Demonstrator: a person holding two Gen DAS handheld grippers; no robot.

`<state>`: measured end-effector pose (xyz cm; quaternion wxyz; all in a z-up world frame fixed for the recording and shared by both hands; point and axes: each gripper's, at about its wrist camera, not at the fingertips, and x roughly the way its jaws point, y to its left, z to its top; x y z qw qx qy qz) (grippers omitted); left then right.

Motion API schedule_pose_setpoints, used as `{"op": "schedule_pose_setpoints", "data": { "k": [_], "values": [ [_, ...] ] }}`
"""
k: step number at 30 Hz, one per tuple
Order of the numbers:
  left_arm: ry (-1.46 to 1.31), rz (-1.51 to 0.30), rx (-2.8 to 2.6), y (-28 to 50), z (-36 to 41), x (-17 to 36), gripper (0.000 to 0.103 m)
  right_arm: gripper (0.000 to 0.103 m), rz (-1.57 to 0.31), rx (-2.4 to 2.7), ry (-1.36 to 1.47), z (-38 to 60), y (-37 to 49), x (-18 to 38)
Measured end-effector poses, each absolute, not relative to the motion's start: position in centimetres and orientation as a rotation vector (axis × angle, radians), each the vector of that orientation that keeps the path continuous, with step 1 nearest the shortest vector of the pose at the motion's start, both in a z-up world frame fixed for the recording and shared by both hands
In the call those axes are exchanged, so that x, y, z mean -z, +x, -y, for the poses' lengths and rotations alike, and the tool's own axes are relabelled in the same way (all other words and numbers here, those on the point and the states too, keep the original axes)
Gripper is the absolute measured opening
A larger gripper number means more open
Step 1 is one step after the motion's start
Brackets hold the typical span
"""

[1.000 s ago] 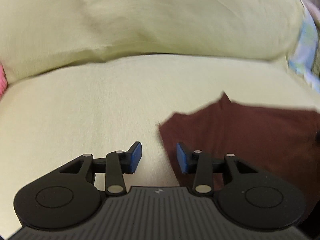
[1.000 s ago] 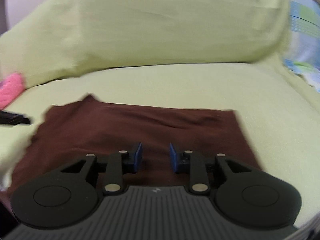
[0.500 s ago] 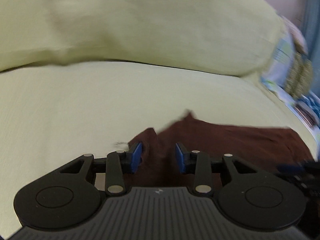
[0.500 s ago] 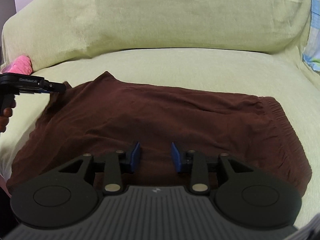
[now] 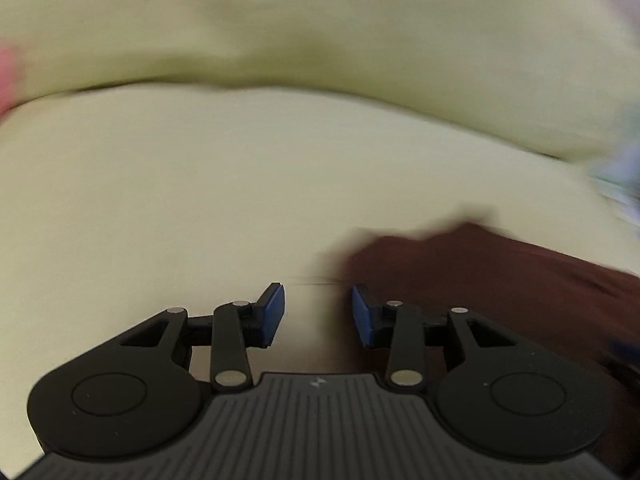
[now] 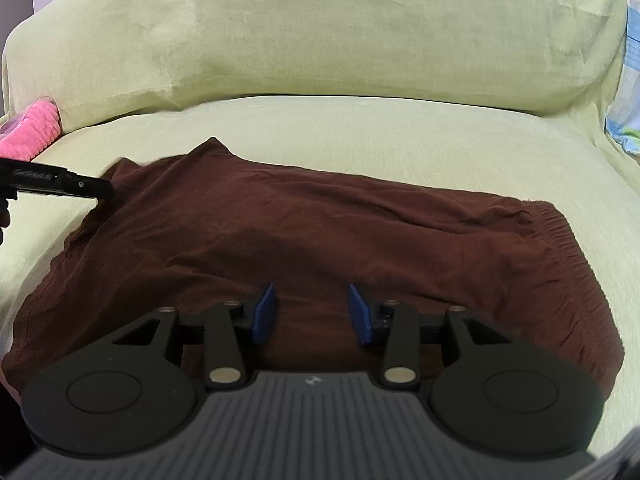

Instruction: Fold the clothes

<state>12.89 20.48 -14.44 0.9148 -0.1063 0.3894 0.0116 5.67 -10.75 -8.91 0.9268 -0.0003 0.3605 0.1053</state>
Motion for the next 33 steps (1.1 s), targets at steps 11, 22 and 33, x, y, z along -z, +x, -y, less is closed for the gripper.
{"op": "schedule_pose_setpoints", "data": {
  "k": [11,22,33],
  "values": [
    [-0.170,-0.780,0.231,11.6,-17.0,14.0,0.045,0.038,-0.702,-0.310,0.116,9.7,7.9,6.7],
    [-0.078,-0.709,0.260,9.1,-13.3,15.5,0.045,0.035,-0.650,-0.866,-0.243,-3.6,18.8,4.0],
    [-0.118,-0.727,0.217,8.1,-18.5,14.7,0.046,0.001,-0.727,-1.020,-0.373,-8.3,21.7,7.7]
  ]
}}
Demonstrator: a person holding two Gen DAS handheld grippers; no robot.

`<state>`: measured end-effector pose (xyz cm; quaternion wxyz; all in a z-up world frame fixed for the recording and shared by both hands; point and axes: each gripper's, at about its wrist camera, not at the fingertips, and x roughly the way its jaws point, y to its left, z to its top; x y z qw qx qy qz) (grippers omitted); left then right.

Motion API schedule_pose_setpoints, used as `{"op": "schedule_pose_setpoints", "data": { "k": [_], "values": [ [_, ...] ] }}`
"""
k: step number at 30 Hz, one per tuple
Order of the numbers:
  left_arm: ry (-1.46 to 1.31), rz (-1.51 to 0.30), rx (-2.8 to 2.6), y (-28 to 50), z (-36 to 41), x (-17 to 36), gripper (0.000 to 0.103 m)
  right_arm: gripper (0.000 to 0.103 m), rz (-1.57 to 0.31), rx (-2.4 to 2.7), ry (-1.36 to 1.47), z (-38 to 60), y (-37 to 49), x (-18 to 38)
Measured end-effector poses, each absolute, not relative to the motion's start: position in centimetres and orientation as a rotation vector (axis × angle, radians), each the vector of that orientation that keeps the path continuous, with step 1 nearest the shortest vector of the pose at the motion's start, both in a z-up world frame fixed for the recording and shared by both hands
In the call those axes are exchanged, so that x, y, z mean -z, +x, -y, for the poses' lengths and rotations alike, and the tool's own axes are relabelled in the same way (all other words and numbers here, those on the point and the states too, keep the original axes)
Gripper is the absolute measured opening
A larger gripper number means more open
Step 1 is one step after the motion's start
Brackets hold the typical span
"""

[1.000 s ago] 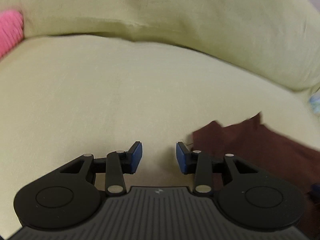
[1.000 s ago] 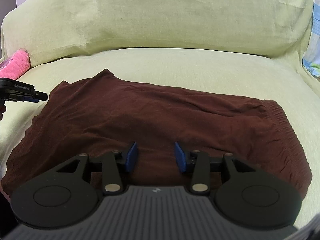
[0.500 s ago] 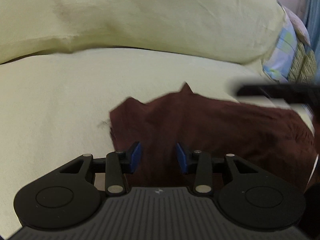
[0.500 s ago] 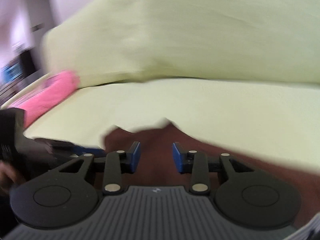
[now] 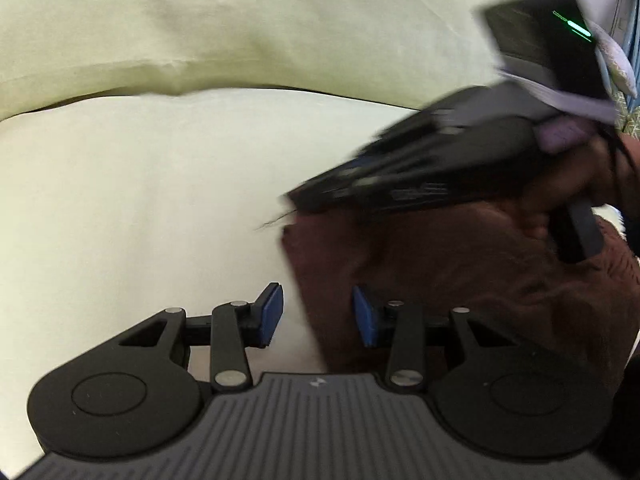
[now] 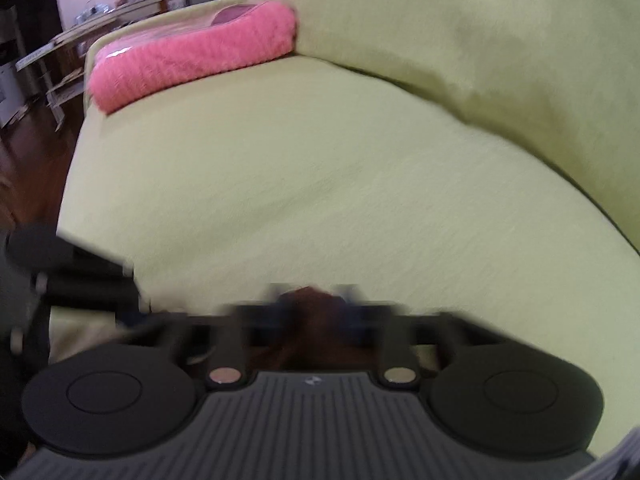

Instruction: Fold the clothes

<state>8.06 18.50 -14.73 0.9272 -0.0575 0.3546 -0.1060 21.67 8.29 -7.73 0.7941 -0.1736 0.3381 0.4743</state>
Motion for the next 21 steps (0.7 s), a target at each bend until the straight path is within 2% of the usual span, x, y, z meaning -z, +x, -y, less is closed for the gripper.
{"op": "schedule_pose_setpoints", "data": {
  "k": [8,15,18,21],
  "values": [
    [0.042,-0.686,0.320,11.3,-20.0,12.2,0.046,0.001,-0.607,-0.930,-0.181,-0.7,15.7,5.2],
    [0.282,-0.783,0.469,15.0,-16.9,14.3,0.046,0.001,-0.585,-0.858,-0.084,1.1,13.2,5.1],
    [0.236,-0.776,0.427,16.3,-17.1,14.6,0.044,0.001,-0.573,-0.830,-0.068,1.2,12.8,5.2],
    [0.078,-0.795,0.337,18.6,-19.0,15.4,0.052,0.001,-0.552,-0.833,-0.041,0.8,13.1,5.1]
  ]
}}
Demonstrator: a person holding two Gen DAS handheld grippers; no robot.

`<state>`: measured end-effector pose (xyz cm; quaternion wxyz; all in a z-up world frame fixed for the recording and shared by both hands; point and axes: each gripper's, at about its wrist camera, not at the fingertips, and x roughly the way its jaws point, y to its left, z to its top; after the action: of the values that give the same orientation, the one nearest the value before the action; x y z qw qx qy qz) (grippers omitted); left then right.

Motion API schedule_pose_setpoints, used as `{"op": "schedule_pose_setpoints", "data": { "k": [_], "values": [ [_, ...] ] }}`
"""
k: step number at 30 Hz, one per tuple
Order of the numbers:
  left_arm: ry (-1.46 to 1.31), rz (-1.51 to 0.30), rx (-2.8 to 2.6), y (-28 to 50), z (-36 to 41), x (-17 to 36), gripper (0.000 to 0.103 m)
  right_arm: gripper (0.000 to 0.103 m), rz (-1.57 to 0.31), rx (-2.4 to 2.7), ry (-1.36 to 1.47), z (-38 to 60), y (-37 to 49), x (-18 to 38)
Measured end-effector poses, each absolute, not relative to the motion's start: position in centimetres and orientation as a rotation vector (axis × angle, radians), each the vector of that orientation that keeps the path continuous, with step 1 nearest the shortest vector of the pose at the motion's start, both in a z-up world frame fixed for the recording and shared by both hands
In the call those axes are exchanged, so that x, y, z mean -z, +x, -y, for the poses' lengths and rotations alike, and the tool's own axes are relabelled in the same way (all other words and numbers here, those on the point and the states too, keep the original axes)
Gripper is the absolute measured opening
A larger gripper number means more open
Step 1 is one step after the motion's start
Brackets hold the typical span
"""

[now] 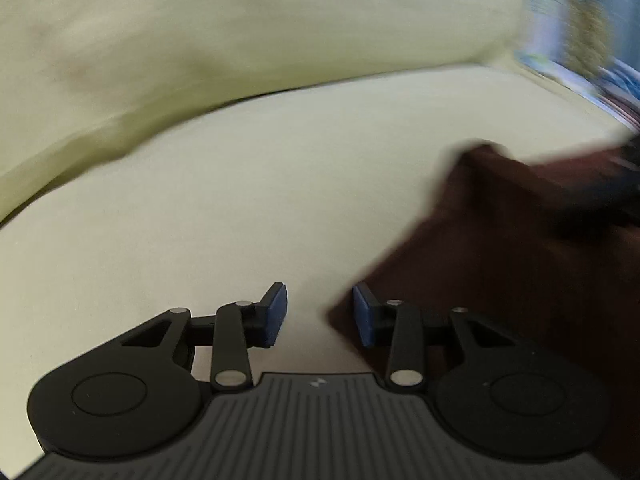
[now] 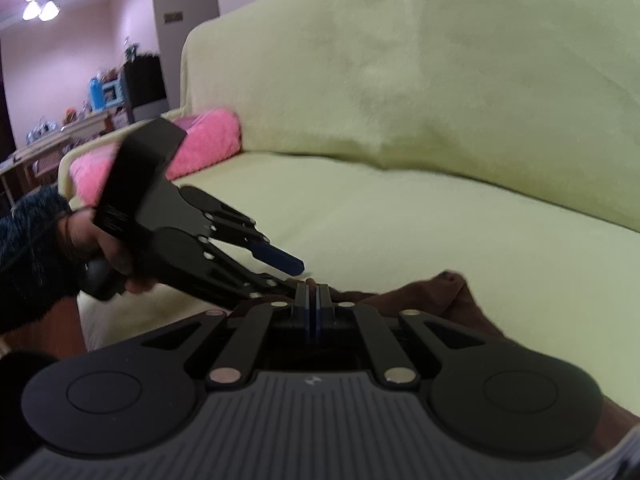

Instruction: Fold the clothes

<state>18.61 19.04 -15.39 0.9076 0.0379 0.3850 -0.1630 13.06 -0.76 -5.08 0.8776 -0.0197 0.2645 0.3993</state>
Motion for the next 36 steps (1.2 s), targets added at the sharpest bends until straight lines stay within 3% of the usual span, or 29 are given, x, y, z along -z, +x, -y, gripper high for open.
{"op": "schedule_pose_setpoints", "data": {
  "k": [2,3,4,5,9,10,11,13,18,21,24,26,28,33,34,35,36],
  "values": [
    [0.012,-0.798,0.305,18.4,-19.6,15.6,0.055,0.012,-0.539,-0.830,-0.032,0.1,13.5,4.8],
    [-0.010,-0.795,0.288,18.2,-19.8,15.6,0.056,0.024,-0.536,-0.818,-0.035,-0.6,13.7,4.9],
    [-0.010,-0.785,0.270,17.8,-19.8,15.6,0.056,0.049,-0.533,-0.805,-0.039,-1.5,14.0,4.9],
    [-0.002,-0.772,0.241,17.3,-19.7,15.5,0.055,0.052,-0.530,-0.792,-0.043,-2.3,14.3,4.9],
    [0.012,-0.769,0.119,15.7,-20.8,15.4,0.049,0.050,-0.524,-0.788,-0.070,-3.2,14.0,4.4],
    [-0.005,-0.779,0.105,15.4,-21.4,15.5,0.049,0.039,-0.556,-0.789,-0.089,-3.3,14.0,4.7],
    [-0.025,-0.784,0.095,15.0,-21.9,15.5,0.049,0.021,-0.589,-0.790,-0.109,-3.4,14.0,5.2],
    [-0.051,-0.770,0.093,14.3,-22.3,15.0,0.049,0.007,-0.616,-0.762,-0.102,-3.5,14.4,5.8],
    [-0.109,-0.725,0.166,13.1,-22.0,13.2,0.049,0.004,-0.787,-0.700,-0.096,-5.1,16.4,9.0],
    [-0.007,-0.706,0.294,12.9,-20.8,12.4,0.049,0.005,-0.790,-0.678,-0.133,-5.7,16.5,9.6],
    [0.188,-0.694,0.492,13.3,-19.0,11.7,0.051,0.010,-0.798,-0.669,-0.123,-5.5,16.4,9.6],
    [0.343,-0.713,0.604,14.3,-17.7,11.4,0.051,0.023,-0.801,-0.655,-0.104,-5.2,16.2,9.4],
    [0.461,-0.739,0.680,15.9,-16.9,11.2,0.051,0.029,-0.810,-0.637,-0.068,-4.9,15.8,9.1],
    [0.540,-0.807,0.819,18.9,-16.0,10.6,0.049,0.030,-0.820,-0.609,-0.013,-3.4,13.9,8.7],
    [0.539,-0.833,0.857,19.3,-15.8,10.5,0.043,0.030,-0.824,-0.602,-0.007,-3.2,13.6,8.8],
    [0.550,-0.849,0.878,19.5,-15.5,10.4,0.015,0.030,-0.823,-0.598,-0.001,-3.0,13.4,8.8],
    [0.554,-0.862,0.900,19.5,-15.4,10.3,0.005,0.030,-0.822,-0.597,0.001,-2.7,13.3,8.8]
  ]
}}
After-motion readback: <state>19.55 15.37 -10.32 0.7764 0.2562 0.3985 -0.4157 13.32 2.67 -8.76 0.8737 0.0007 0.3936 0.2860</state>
